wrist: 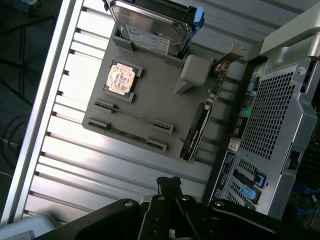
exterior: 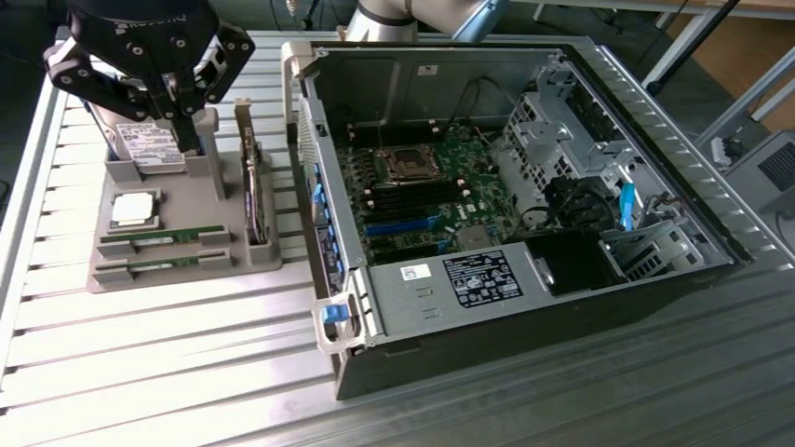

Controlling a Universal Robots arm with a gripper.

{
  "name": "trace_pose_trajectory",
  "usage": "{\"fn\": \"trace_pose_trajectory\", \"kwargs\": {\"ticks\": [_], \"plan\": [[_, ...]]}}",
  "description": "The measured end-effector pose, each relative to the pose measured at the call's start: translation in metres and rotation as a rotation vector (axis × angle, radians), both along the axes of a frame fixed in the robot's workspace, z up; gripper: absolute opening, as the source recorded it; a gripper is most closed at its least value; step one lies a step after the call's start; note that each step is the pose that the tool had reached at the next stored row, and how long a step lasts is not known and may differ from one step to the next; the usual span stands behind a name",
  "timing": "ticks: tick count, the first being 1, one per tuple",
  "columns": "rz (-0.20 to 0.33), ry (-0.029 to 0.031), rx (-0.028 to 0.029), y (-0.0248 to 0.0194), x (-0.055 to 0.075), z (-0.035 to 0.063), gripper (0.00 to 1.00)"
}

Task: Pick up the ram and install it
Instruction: 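Pick up the ram and move it above insertion slot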

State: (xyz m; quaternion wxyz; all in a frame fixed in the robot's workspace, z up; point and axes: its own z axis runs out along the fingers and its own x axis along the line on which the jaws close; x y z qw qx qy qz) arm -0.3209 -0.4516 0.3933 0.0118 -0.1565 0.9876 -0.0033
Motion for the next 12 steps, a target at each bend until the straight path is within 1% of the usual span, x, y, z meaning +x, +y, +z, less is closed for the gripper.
{"fn": "trace_pose_trajectory", "kwargs": {"ticks": [12], "plan": [[0.058, 0.0, 0.0, 0.0, 0.0, 0.0, 0.09]]}}
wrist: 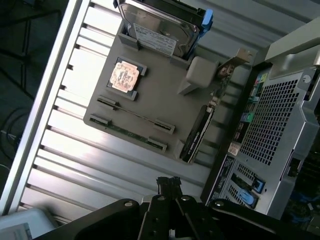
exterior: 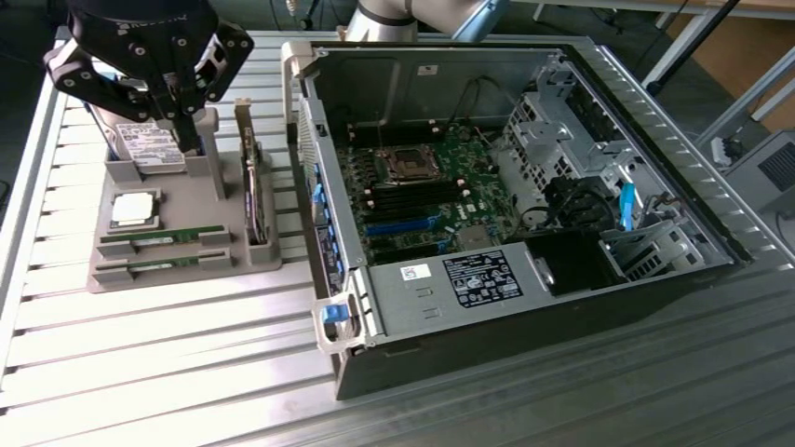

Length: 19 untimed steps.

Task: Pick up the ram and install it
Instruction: 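Pick up the ram and move it above insertion slot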

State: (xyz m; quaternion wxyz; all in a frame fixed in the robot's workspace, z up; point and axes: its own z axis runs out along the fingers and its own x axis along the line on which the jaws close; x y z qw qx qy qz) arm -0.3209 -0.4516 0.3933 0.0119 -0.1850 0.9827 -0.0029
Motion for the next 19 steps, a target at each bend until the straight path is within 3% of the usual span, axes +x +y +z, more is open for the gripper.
{"fn": "trace_pose_trajectory", "kwargs": {"ticks": [19], "plan": [[0.087, -0.0001, 0.0, 0.0, 0.0, 0.0, 0.09]]}}
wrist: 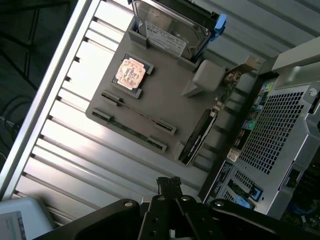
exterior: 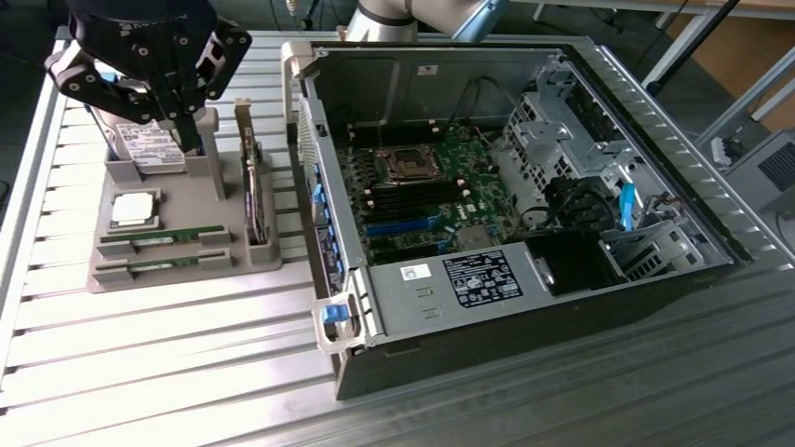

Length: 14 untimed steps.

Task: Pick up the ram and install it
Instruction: 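Pick up the ram and move it above insertion slot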

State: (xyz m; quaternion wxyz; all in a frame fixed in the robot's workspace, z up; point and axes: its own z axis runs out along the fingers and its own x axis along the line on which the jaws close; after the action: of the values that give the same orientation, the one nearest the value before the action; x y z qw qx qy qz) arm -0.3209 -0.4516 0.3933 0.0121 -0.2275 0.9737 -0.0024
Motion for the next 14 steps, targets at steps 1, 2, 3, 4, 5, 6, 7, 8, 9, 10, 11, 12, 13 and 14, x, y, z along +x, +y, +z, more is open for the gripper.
{"fn": "trace_pose_trajectory", "kwargs": {"ticks": [1, 2, 3, 4, 5, 6, 7, 8, 9, 10, 11, 12, 13, 14], "plan": [[0.005, 0.0, 0.0001, 0.0, 0.0, 0.0, 0.09], [0.009, 0.0, 0.0, 0.0, 0.0, 0.0, 0.09], [0.015, 0.0001, 0.0, 0.0, 0.0, 0.0, 0.09], [0.018, 0.0001, 0.0, 0.0, 0.0, 0.0, 0.09], [0.019, 0.0, 0.0, 0.0, 0.0, 0.0, 0.09], [0.023, 0.0, 0.0, 0.0, 0.0, 0.0, 0.09], [0.025, 0.0, 0.0, 0.0, 0.0, 0.0, 0.09], [0.03, 0.0001, 0.0, 0.0, 0.0, 0.0, 0.09], [0.032, 0.0, 0.0, 0.0, 0.0, 0.0, 0.09], [0.038, 0.0, 0.0, 0.0, 0.0, 0.0, 0.09], [0.041, 0.0001, 0.0, 0.0, 0.0, 0.0, 0.09], [0.043, 0.0001, 0.0, 0.0, 0.0, 0.0, 0.09], [0.045, 0.0, 0.0, 0.0, 0.0, 0.0, 0.09], [0.049, 0.0, 0.0, 0.0, 0.0, 0.0, 0.09]]}}
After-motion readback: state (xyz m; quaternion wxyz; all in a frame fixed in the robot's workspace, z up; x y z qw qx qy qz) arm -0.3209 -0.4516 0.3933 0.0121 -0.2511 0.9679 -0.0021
